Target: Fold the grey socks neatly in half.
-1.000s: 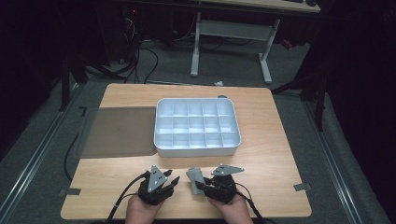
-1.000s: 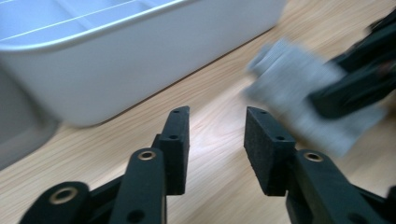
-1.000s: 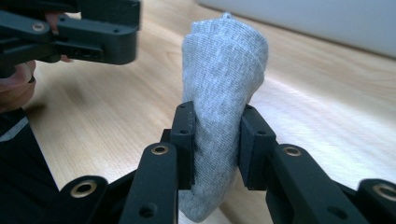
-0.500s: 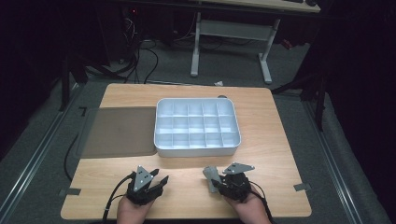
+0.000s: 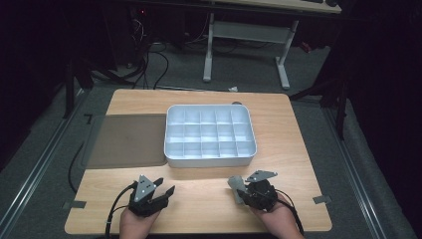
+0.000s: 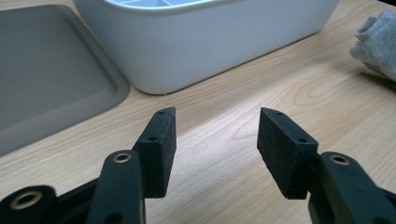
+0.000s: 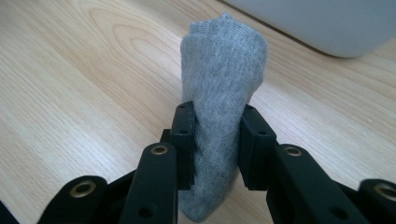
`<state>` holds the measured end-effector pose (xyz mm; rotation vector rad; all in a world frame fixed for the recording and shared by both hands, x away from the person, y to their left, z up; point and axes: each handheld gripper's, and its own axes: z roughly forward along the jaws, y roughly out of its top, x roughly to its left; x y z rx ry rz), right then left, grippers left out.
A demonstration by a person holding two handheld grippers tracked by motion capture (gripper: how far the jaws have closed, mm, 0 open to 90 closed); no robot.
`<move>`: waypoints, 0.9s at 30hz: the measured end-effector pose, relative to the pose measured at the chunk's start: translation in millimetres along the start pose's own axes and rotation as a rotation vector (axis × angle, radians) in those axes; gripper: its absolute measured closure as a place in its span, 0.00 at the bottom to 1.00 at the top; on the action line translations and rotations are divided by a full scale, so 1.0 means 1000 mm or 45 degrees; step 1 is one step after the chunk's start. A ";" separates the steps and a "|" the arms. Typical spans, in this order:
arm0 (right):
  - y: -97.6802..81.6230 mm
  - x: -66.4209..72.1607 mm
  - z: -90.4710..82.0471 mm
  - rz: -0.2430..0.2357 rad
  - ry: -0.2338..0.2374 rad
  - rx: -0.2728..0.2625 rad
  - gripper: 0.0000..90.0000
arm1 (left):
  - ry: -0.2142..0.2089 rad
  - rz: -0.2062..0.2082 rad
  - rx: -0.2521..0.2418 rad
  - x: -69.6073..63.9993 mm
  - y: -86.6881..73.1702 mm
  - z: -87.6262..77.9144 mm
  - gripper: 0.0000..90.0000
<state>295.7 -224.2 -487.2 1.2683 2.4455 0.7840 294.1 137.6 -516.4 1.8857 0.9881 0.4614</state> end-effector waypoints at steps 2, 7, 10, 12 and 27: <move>0.000 -0.002 -0.001 -0.007 -0.017 0.028 0.79 | 0.004 -0.013 -0.003 0.004 -0.001 -0.002 0.52; -0.001 -0.005 -0.002 -0.031 -0.029 0.066 0.79 | 0.006 -0.027 -0.009 0.009 -0.002 -0.004 0.51; 0.000 -0.007 -0.003 -0.028 -0.033 0.083 0.79 | 0.005 -0.025 -0.003 0.008 -0.002 -0.004 0.51; 0.000 -0.009 -0.003 -0.032 -0.032 0.095 0.79 | 0.003 -0.019 0.002 0.008 -0.002 -0.003 0.51; 0.003 -0.017 -0.006 -0.019 -0.035 0.177 0.79 | 0.012 -0.024 0.015 0.010 -0.003 -0.002 0.51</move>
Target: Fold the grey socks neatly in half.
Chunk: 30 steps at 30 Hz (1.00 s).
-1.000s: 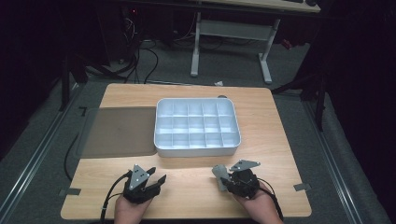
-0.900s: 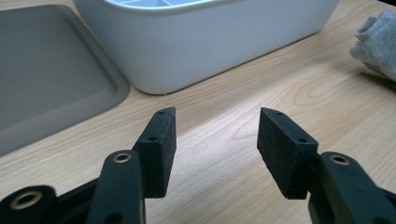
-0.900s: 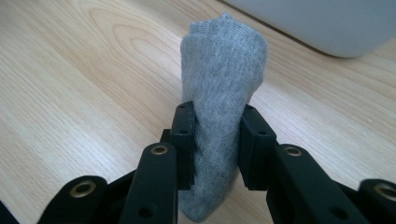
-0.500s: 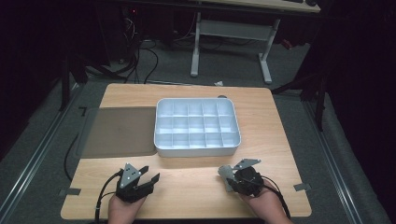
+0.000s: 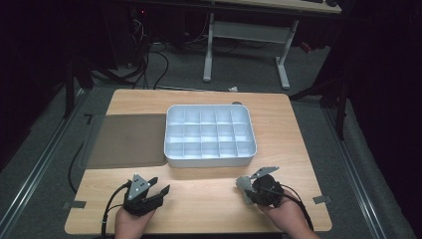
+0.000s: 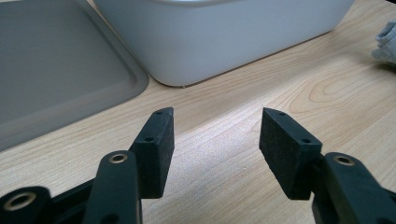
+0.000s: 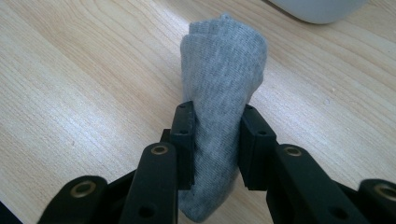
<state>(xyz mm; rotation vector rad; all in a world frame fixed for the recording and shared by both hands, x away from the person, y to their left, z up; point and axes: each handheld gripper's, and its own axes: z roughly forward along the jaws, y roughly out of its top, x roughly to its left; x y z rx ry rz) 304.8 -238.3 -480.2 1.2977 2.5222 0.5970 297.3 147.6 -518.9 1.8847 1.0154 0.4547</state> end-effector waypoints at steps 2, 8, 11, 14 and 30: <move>0.001 -0.001 0.001 -0.007 -0.004 0.003 0.79 | -0.001 -0.001 0.000 0.000 0.000 0.000 0.51; 0.002 -0.002 0.001 0.010 0.000 0.008 0.79 | -0.006 -0.003 0.002 0.000 0.000 0.000 0.51; 0.003 -0.004 0.000 0.014 0.005 0.003 0.79 | -0.006 -0.004 0.001 -0.001 0.000 0.000 0.51; 0.005 -0.006 -0.004 0.024 0.007 -0.005 0.79 | -0.007 -0.006 0.001 -0.001 -0.001 0.000 0.51; 0.030 -0.023 -0.031 0.045 0.017 -0.035 0.79 | -0.019 -0.006 0.004 -0.001 -0.001 0.000 0.51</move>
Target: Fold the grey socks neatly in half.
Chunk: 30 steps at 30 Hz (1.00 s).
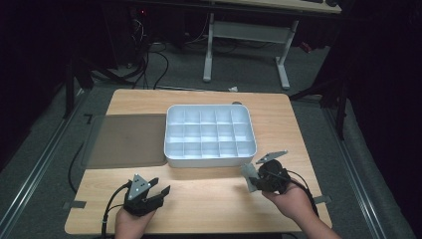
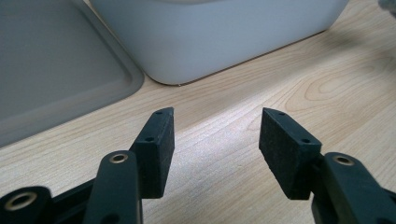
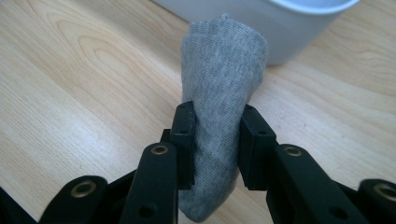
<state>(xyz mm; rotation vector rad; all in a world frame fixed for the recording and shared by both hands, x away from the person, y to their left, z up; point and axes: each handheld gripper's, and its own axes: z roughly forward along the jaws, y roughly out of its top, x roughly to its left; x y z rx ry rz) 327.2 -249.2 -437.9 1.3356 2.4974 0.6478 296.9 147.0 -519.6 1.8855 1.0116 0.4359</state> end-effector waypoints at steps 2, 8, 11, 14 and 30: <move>0.005 -0.002 -0.004 0.011 0.003 0.000 0.79 | -0.003 -0.001 0.002 0.000 0.000 0.000 0.51; 0.023 -0.008 -0.015 0.015 0.006 -0.009 0.79 | -0.010 -0.001 0.001 0.000 0.000 0.000 0.51; 0.029 -0.010 -0.018 0.009 0.009 -0.001 0.79 | -0.011 -0.003 -0.001 0.001 0.000 0.000 0.51; 0.037 -0.014 -0.020 0.013 0.018 0.007 0.79 | -0.013 -0.006 0.002 0.001 0.000 0.000 0.51; 0.073 -0.029 -0.015 0.031 0.021 0.072 0.79 | -0.017 -0.005 0.002 0.002 -0.001 -0.001 0.51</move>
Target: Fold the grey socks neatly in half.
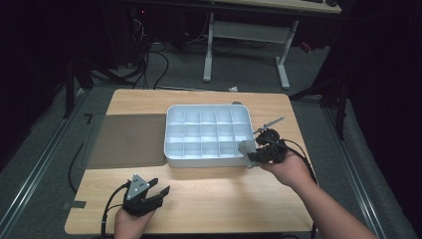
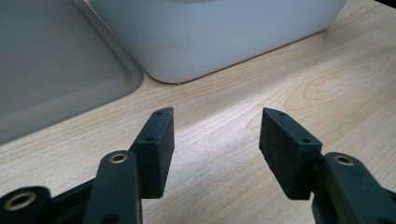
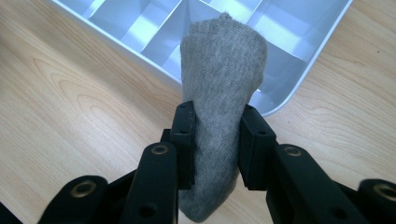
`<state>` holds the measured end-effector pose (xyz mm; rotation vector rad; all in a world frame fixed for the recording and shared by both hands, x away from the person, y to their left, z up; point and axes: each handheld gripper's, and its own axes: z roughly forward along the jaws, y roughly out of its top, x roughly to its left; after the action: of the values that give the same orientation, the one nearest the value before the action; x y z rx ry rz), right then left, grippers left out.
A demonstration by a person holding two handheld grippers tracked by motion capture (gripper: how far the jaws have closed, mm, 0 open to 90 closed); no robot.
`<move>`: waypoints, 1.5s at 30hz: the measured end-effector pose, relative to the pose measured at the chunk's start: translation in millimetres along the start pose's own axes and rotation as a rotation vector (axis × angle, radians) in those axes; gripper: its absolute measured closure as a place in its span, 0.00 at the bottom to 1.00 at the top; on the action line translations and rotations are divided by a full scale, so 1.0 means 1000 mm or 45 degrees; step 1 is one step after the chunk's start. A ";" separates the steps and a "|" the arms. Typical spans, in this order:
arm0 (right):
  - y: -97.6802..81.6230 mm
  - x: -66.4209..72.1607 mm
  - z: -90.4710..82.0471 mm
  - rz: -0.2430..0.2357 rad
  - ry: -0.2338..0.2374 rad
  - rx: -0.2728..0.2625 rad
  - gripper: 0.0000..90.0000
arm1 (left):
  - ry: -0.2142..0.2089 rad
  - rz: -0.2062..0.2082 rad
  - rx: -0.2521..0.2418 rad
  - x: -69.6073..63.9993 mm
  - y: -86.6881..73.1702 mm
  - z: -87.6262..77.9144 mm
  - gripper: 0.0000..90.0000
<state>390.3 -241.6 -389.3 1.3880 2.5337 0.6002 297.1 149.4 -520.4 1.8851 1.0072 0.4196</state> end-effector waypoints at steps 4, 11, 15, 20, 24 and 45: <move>0.008 -0.004 0.002 -0.005 0.002 0.015 0.79 | -0.001 0.001 0.001 0.000 0.000 0.000 0.51; 0.021 -0.011 0.008 -0.007 -0.010 0.045 0.79 | 0.000 -0.001 -0.003 0.001 0.000 0.000 0.51; 0.026 -0.015 0.013 -0.010 -0.030 0.074 0.80 | -0.001 -0.006 -0.006 0.002 0.000 -0.001 0.51; 0.032 -0.020 0.022 0.008 -0.042 0.106 0.80 | 0.002 -0.010 -0.008 0.003 0.000 -0.001 0.51; 0.038 -0.023 0.030 0.010 -0.049 0.142 0.80 | 0.001 -0.010 -0.009 0.004 0.000 -0.001 0.51; 0.047 -0.025 0.068 0.054 -0.097 0.285 0.80 | -0.005 -0.016 -0.011 0.005 0.000 -0.002 0.51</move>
<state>463.6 -222.4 -431.2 1.5080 2.5797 0.2704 298.5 154.4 -519.6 1.8701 1.0122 0.4126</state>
